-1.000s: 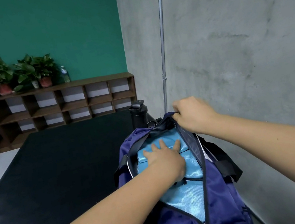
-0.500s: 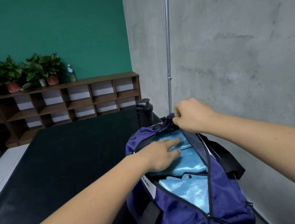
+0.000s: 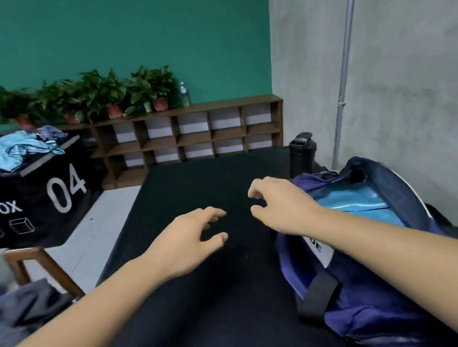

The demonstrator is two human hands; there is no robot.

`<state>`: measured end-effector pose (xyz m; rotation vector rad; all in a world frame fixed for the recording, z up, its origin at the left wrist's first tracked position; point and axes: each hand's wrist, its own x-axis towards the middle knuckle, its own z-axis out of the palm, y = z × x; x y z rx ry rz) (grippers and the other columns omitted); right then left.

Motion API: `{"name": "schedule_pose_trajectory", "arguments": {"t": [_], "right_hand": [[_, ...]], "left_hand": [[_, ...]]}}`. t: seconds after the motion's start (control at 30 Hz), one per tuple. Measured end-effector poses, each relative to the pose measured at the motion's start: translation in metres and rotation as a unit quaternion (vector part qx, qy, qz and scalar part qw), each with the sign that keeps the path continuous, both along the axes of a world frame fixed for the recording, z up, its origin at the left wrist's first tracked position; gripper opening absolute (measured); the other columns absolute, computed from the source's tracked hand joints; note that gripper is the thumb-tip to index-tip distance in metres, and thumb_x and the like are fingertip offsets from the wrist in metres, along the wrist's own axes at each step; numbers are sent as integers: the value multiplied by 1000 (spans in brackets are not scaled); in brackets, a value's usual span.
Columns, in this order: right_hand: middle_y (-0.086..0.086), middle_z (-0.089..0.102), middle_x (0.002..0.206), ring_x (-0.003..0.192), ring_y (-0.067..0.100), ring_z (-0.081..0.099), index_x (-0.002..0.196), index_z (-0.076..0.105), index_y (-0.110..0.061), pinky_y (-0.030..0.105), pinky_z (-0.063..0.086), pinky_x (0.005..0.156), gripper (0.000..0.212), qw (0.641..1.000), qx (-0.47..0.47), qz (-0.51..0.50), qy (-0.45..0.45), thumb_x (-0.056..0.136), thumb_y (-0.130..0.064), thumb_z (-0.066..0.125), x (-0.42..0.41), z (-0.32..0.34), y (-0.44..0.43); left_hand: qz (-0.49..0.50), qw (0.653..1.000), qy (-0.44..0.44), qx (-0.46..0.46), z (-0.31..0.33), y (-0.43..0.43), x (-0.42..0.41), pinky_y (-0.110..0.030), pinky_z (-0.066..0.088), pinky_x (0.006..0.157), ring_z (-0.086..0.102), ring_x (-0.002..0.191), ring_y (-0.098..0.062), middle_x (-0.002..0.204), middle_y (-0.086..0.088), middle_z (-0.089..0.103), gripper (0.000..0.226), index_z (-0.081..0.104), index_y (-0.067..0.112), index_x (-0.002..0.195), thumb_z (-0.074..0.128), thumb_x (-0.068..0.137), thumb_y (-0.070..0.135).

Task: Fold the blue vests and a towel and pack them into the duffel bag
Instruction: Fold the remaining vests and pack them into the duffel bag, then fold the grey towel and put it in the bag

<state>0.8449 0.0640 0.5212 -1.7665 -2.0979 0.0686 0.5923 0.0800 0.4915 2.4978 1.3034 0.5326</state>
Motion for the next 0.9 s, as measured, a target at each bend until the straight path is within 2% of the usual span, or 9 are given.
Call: {"name": "schedule_pose_trajectory", "arguments": {"t": [0.17,0.3,0.47,0.63,0.9], "right_hand": [[-10,61,121,111,14,61,122,62,-28,41,56,96,24,995,-41,77,48,99,-36,61,-97,-45,7],[-12,60,124,117,12,60,126,62,-29,39,55,98,26,988,-70,121,62,101,-36,60,-164,-78,8],[-10,57,129,120,18,54,135,58,-28,38,48,99,32,988,-54,143,6,105,-37,54,-229,-112,9],[-8,57,139,124,18,53,139,58,-26,38,39,110,36,985,-43,163,-20,107,-41,53,-267,-143,13],[-9,46,157,145,15,41,152,51,-26,40,29,122,50,987,-10,154,-49,111,-50,38,-282,-178,16]], "left_hand": [[89,996,-2,-11,-21,-15,-111,-23,54,98,63,112,3,130,19,65,43,59,39,139,64,100,55],[155,988,-3,-23,-45,-31,-190,-27,57,94,68,103,2,122,17,69,42,60,37,137,67,98,53],[226,973,-1,-40,-73,-51,-265,-32,58,94,69,103,-3,119,12,72,40,61,34,135,67,98,46],[295,953,12,-61,-105,-54,-325,-32,56,90,69,98,-12,115,6,72,42,60,25,137,71,97,34],[427,899,-10,-92,-160,-15,-391,-38,56,91,71,108,-28,119,-6,75,59,58,18,139,79,86,35]]}}
